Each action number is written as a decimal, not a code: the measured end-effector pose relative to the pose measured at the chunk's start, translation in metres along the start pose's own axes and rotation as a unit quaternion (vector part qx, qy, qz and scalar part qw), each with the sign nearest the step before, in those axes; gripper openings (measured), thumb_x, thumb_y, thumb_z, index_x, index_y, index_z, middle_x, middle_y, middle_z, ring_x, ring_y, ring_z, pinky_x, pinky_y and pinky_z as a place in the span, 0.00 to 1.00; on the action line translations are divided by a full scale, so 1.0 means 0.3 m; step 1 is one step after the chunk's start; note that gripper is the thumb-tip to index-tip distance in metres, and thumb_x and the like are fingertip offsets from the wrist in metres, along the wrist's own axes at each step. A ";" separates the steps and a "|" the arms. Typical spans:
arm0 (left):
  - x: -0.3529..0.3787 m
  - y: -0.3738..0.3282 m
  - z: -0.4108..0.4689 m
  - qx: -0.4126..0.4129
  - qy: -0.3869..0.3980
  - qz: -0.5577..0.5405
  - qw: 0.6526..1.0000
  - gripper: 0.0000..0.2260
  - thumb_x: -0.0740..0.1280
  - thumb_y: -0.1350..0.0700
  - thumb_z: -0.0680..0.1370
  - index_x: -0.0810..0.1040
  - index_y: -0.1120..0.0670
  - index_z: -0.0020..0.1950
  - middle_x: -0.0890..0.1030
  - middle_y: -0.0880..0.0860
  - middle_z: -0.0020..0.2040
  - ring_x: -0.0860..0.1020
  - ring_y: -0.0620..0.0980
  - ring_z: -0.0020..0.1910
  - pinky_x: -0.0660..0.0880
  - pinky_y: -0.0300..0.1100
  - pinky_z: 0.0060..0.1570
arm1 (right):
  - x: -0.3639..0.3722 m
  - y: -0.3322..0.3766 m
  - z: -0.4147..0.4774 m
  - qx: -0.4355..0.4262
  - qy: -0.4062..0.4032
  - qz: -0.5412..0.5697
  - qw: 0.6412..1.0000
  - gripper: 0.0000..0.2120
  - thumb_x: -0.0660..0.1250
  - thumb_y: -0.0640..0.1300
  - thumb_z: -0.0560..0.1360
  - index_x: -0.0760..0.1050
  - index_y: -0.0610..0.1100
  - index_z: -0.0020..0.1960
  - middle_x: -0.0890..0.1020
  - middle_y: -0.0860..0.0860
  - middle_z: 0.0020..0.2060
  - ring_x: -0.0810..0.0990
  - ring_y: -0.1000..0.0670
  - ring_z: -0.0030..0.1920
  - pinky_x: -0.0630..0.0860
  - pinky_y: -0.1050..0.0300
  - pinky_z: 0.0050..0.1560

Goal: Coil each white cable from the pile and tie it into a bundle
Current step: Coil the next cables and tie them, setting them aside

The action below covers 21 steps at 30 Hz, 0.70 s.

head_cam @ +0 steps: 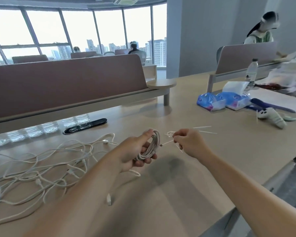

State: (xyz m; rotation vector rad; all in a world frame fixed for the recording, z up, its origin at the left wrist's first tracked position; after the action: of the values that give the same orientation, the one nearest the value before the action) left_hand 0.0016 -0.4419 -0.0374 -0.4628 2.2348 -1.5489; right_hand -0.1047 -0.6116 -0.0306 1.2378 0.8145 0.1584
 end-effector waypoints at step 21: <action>0.042 0.023 0.193 -0.018 0.016 -0.024 0.999 0.28 0.60 0.37 0.81 0.78 0.63 0.55 0.78 0.60 0.38 0.73 0.51 0.29 0.60 0.36 0.21 | 0.126 -0.058 0.222 -0.125 0.077 -0.431 0.890 0.08 0.63 0.42 0.74 0.75 0.56 0.43 0.79 0.54 0.49 0.79 0.45 0.50 0.78 0.49 0.50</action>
State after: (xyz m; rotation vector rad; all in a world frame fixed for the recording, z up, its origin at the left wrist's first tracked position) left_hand 0.0182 -0.4925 -0.0640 -0.5077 2.2944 -1.5533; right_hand -0.0415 -0.6495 -0.0574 0.5375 1.3666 -0.3591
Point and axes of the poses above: each hand's wrist, its own z-axis towards the middle knuckle, its own x-axis out of the palm, y = z × x, the point moved 10 cm from there along z, towards the middle knuckle
